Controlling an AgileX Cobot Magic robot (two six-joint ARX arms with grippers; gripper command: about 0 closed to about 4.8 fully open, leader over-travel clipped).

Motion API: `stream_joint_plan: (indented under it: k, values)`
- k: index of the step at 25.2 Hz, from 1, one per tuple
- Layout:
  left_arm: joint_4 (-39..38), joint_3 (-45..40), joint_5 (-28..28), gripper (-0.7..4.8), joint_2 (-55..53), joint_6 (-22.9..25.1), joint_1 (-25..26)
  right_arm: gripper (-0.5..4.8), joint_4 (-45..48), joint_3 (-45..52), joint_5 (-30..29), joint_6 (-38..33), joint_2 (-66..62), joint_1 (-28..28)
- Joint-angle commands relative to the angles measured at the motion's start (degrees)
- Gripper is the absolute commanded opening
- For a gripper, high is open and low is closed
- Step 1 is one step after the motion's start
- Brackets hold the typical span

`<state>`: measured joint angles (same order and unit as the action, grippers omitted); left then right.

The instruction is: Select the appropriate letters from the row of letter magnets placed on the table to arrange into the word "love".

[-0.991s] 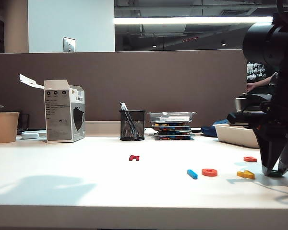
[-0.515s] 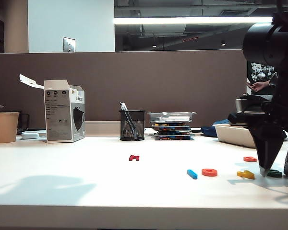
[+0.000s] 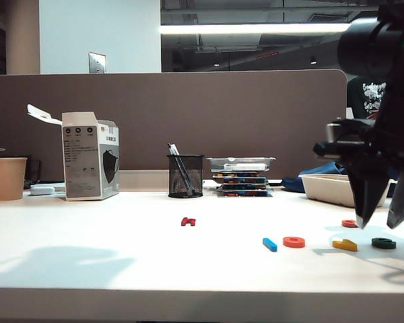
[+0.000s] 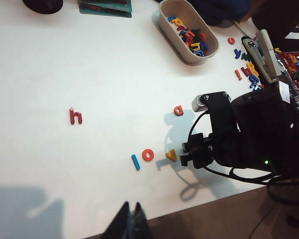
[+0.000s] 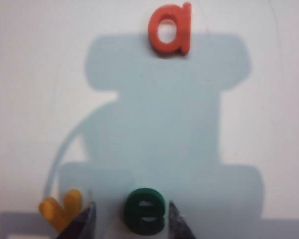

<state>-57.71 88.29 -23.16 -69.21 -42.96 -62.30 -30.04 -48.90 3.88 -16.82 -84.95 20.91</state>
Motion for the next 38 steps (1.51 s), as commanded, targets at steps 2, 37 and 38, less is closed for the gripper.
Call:
stream_joint_plan:
  k: [2,37,38]
  values:
    - [0.4,0.1,-0.1,-0.05,0.1,0.1,-0.1,1.8,-1.9,-3.1,0.8,0.7,1.1,0.0]
    - [21.6,9.0,3.9,-0.05,-0.2,38.4,27.2,-0.05,-4.8,-8.0,-9.1,14.3,38.0,-30.9]
    - [21.4,10.6,5.0,-0.06,0.0,40.1,31.4,-0.05,-4.3,-6.7,-10.6,14.3,39.4,-31.8]
